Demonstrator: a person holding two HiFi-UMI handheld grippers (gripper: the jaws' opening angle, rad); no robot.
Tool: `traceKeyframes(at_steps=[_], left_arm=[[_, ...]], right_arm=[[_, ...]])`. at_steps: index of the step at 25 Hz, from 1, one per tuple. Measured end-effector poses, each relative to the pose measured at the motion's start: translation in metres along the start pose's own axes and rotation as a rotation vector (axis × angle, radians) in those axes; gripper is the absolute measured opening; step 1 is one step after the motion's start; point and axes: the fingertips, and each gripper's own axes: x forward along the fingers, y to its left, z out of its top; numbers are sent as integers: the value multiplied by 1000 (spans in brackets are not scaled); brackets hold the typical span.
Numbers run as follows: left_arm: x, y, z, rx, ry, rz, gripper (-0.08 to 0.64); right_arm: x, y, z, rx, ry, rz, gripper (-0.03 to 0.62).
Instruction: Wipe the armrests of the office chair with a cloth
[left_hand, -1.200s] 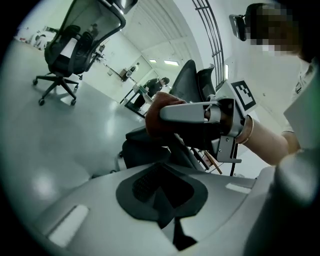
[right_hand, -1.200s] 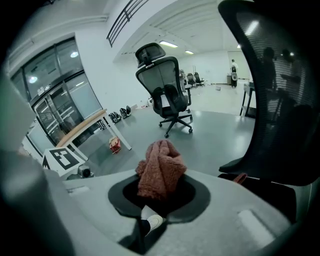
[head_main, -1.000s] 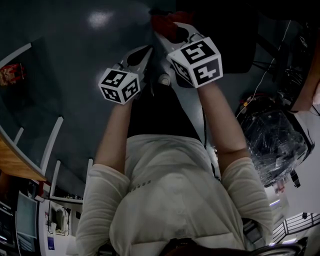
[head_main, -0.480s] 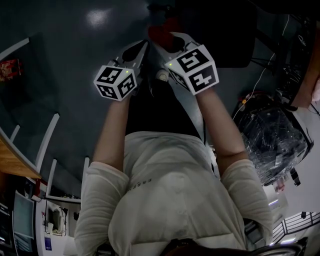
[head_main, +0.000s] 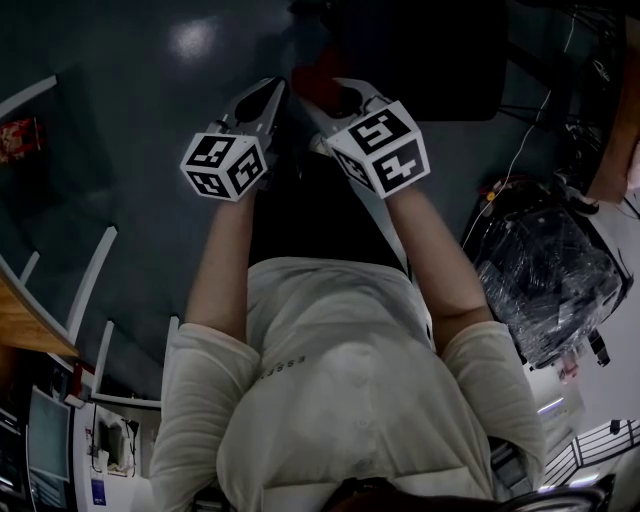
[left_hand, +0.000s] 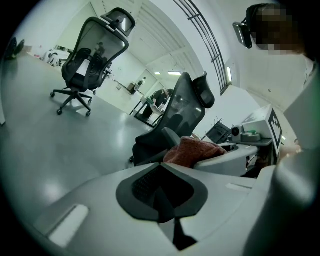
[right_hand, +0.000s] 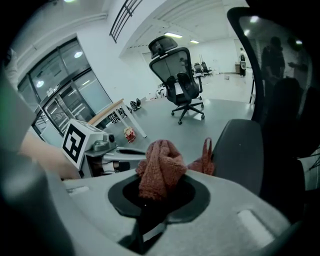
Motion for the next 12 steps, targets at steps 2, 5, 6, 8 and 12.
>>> traceKeyframes(at_steps=[2, 5, 6, 8, 12], left_arm=[[-6, -3, -4, 6, -2, 6, 16], [-13, -6, -11, 11, -1, 14, 16], [-14, -8, -13, 14, -3, 18, 17], [-17, -10, -15, 16, -10, 25, 17], [-24, -19, -20, 23, -13, 24, 16]], right_arm=[[-2, 8, -8, -20, 8, -4, 49], [-7, 16, -24, -10, 15, 1, 49], [-9, 18, -30, 17, 13, 12, 49], [-13, 22, -40, 64, 6, 29, 49], [-18, 25, -58, 80, 0, 8, 49]])
